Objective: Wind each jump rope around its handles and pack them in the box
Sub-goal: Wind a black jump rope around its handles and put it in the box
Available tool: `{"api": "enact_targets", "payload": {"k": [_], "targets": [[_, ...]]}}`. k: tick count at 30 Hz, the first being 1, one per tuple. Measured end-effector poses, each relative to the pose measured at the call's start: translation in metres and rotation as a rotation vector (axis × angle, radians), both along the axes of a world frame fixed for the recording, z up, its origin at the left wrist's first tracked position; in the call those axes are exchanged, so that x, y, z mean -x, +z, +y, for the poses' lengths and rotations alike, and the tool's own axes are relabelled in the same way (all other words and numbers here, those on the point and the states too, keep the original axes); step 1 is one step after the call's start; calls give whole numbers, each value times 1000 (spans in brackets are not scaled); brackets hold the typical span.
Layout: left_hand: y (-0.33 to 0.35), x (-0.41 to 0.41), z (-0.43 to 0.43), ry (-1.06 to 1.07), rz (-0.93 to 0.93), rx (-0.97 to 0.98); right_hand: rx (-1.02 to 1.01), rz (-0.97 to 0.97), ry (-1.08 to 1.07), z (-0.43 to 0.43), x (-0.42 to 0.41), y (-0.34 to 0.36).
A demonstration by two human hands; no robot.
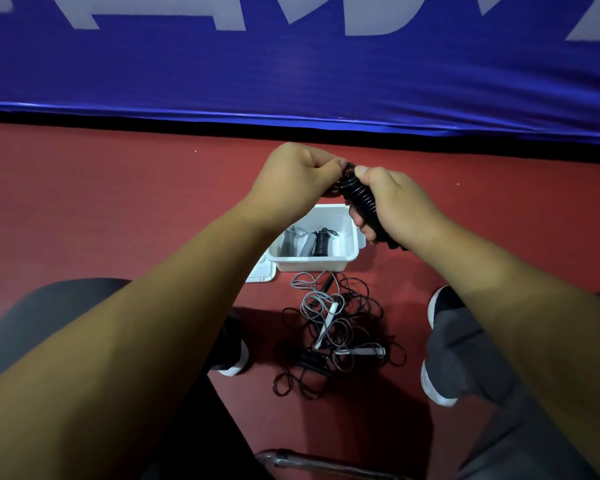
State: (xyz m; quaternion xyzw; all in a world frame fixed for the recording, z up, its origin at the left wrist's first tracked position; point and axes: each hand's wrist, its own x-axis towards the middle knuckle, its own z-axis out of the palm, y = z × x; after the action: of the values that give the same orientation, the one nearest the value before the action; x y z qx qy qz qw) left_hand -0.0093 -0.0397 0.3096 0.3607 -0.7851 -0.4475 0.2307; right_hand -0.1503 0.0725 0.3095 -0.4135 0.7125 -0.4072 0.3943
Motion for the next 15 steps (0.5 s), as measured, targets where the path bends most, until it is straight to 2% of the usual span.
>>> {"api": "enact_targets", "payload": {"k": [4, 9, 13, 15], "targets": [[-4, 5, 7, 58, 56, -22, 62, -9, -42, -1, -1, -4], [-5, 6, 8, 55, 186, -188, 73, 68, -69, -4, 5, -10], [3, 2, 2, -54, 175, -287, 57, 43, -71, -4, 7, -10], [5, 0, -1, -57, 126, -268, 64, 54, -31, -3, 7, -12]]}}
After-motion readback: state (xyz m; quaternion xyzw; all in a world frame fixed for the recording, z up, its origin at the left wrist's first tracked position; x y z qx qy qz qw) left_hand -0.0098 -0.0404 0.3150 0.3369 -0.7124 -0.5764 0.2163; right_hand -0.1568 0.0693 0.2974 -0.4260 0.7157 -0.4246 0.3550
